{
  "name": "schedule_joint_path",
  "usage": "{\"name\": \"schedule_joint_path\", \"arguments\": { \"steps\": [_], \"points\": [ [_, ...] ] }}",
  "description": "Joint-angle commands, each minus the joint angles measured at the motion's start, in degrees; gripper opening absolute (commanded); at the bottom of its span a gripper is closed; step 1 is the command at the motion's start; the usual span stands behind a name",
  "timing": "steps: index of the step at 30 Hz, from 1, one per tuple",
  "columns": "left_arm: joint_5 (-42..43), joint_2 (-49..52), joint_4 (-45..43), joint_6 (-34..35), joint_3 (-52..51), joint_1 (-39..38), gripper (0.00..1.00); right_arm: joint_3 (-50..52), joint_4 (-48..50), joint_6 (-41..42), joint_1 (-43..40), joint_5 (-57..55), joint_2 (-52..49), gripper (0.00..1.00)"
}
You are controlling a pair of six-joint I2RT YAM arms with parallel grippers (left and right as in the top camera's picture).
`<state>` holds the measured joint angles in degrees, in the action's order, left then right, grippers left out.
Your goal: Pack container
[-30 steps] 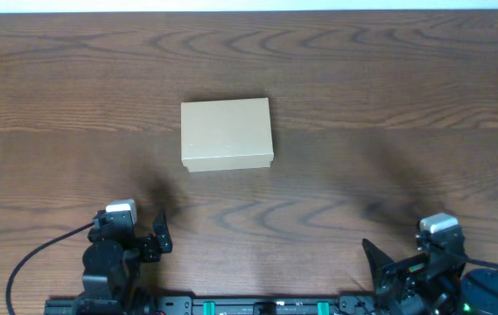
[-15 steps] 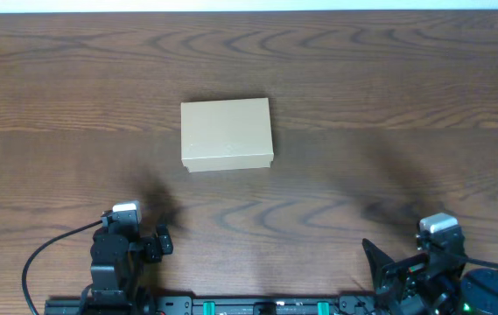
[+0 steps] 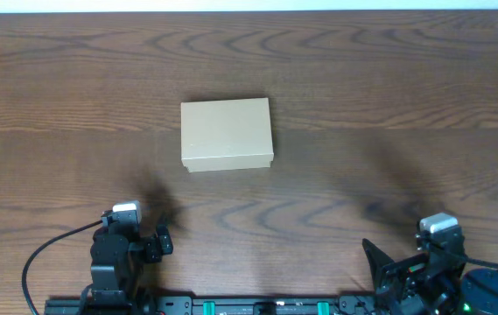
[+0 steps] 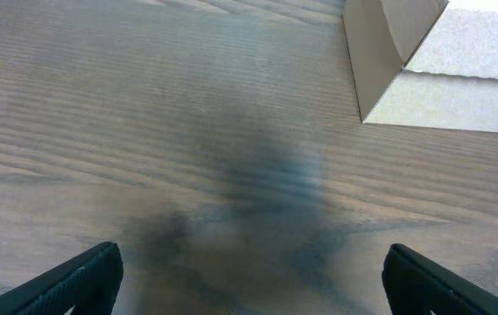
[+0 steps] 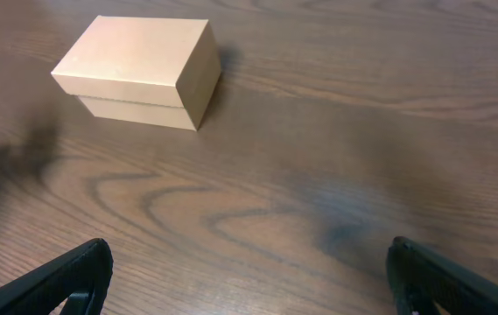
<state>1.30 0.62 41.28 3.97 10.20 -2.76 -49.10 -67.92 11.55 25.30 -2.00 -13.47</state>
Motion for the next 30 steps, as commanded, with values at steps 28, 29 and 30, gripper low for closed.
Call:
{"name": "schedule_joint_path", "arguments": {
  "steps": [28, 29, 30],
  "points": [
    [-0.39, -0.42, 0.07, -1.22, -1.03, 0.26, 0.95, 27.19, 22.12, -4.11, -17.53, -5.46, 5.97, 0.99],
    [-0.39, -0.42, 0.07, -1.22, -1.03, 0.26, 0.95, 28.50, 22.10, -4.11, -18.16, -5.46, 7.58, 0.99],
    [-0.37, -0.42, 0.07, -1.22, -1.03, 0.26, 0.95, 30.05, 22.05, -4.11, -18.97, -5.46, 9.81, 0.99]
  ]
}}
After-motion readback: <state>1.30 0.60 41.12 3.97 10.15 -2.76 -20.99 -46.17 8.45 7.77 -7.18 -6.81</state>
